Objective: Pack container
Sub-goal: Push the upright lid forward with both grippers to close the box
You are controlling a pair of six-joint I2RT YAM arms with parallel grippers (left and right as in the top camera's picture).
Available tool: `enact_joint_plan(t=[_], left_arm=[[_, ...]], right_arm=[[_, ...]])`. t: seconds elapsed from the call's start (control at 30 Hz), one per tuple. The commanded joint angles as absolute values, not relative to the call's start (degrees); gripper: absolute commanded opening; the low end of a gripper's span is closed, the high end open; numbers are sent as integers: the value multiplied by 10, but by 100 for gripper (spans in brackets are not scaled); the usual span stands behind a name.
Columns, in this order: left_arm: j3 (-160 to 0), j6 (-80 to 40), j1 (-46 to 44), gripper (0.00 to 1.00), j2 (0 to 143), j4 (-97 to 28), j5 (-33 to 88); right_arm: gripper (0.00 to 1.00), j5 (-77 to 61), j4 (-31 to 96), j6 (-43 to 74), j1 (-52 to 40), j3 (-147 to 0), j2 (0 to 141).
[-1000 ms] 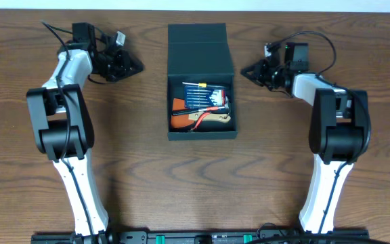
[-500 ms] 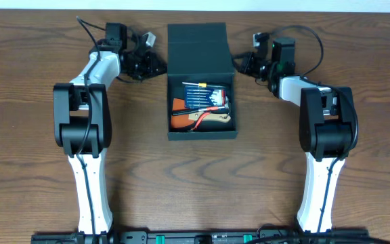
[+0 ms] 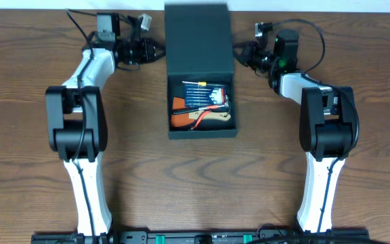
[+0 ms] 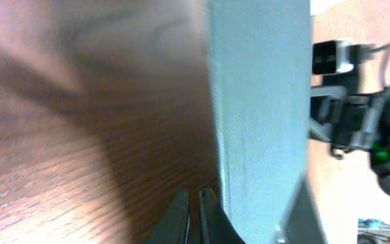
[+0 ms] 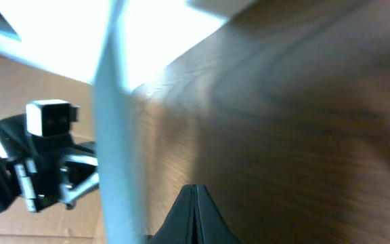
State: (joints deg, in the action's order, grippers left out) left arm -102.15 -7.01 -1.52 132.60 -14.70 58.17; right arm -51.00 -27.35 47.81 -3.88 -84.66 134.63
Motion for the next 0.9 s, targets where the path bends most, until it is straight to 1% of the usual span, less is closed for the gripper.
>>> enact_joint_plan(t=[0.0,0.17,0.3,0.43,0.57,0.67,0.77,0.87], left_arm=[[-1024,-49,-18,6,1247,-147,608],[-1023,-8,-18,6,1194,-204,601],[-1024,52,-19,6,1150,-307,554],[-1023,100,-18,6,1101,-410,492],[-1024,120,-18,6,1045,-489,461],[-1023,120,-18,6,1004,-529,435],[-1023,120,-18,6,961,-571,376],[-1023,120,-18,6,922,-609,342]], right_arm=[[2,-558,-276,493,-44,-864,1328],[1,-583,-271,493,-45,-864,1279],[2,-590,-243,483,-48,-864,1222],[2,-583,-167,438,-50,-864,1156],[1,-554,-15,351,-57,-864,1068],[2,-485,124,268,-66,-864,1001],[2,-398,238,203,-75,-864,935],[1,-330,319,165,-86,-864,877]])
